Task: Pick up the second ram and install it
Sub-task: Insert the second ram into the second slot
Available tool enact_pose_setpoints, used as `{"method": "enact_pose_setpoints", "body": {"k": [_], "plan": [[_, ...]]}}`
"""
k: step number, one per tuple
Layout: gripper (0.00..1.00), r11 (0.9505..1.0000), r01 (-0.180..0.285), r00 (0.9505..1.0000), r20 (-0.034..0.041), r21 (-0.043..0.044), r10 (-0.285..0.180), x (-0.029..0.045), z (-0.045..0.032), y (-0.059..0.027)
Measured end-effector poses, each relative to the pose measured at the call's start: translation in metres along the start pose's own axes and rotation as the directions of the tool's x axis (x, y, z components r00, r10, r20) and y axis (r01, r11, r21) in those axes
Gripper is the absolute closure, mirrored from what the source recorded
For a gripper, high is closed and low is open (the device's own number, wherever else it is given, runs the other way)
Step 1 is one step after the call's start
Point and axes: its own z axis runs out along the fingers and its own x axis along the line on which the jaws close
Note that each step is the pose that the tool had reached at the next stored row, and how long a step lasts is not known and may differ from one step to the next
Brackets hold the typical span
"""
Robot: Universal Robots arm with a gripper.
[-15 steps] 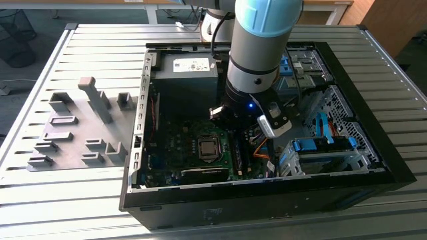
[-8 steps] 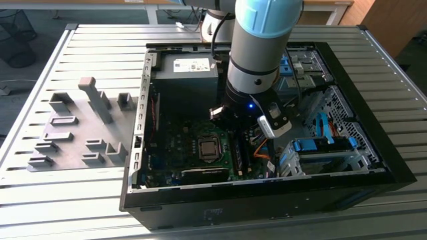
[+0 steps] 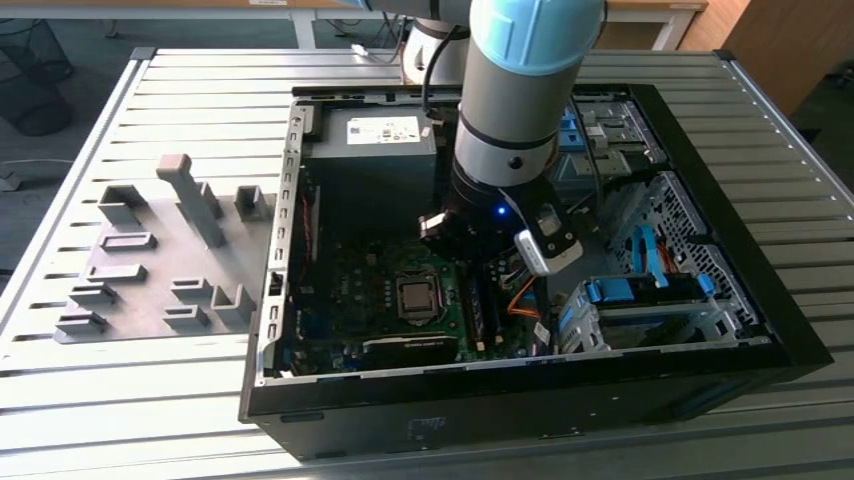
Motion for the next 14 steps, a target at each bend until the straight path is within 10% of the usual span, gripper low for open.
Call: {"method": "enact_pose_setpoints", "body": {"k": [14], "plan": [[0.86, 1.0000, -0.004, 1.0000, -0.0001, -0.0001, 0.004, 0.0000, 0.0044, 0.0001]]}}
